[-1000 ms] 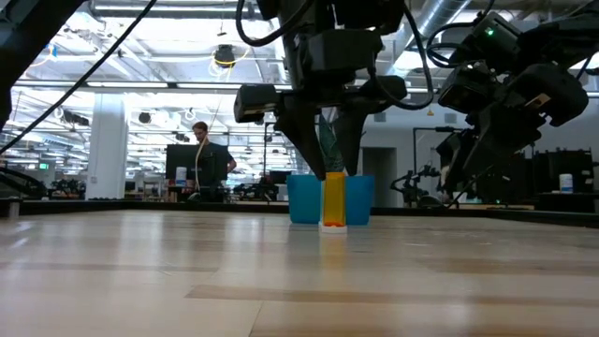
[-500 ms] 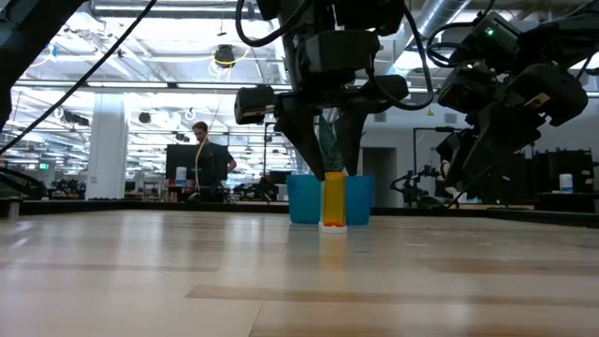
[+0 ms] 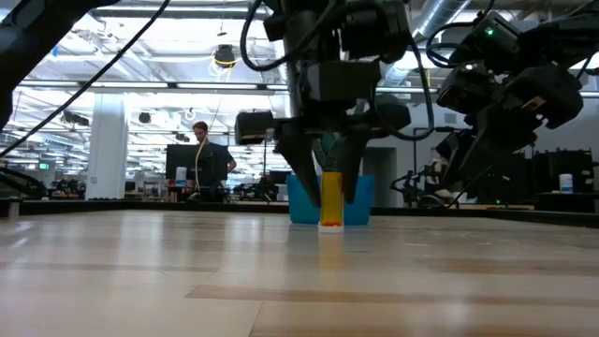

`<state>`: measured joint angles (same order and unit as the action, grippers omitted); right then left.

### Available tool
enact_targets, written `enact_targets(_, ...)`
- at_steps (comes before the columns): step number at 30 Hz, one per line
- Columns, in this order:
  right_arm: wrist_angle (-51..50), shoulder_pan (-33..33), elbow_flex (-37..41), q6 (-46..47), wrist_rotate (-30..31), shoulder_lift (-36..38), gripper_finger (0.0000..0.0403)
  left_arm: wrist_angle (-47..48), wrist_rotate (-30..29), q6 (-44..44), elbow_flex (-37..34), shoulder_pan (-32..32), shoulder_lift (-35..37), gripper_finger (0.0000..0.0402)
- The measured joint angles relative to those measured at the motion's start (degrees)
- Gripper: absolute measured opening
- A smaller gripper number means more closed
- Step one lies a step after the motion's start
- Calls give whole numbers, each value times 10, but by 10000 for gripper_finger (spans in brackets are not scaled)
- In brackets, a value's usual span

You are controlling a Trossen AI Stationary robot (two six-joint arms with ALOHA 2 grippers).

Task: Pick and place pill bottles into a basket
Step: Put the orange pill bottle into the blue bin

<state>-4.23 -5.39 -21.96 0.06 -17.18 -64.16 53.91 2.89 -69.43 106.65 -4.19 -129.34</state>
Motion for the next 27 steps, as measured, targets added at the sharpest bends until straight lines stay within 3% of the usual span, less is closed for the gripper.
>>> enact_targets(20, 0, 0, 0, 0, 9, 0, 159, 6, 11, -6, 0, 3, -2, 152)
enact_targets(27, 0, 0, 0, 0, 9, 0, 159, 6, 9, -6, 0, 2, -2, 129)
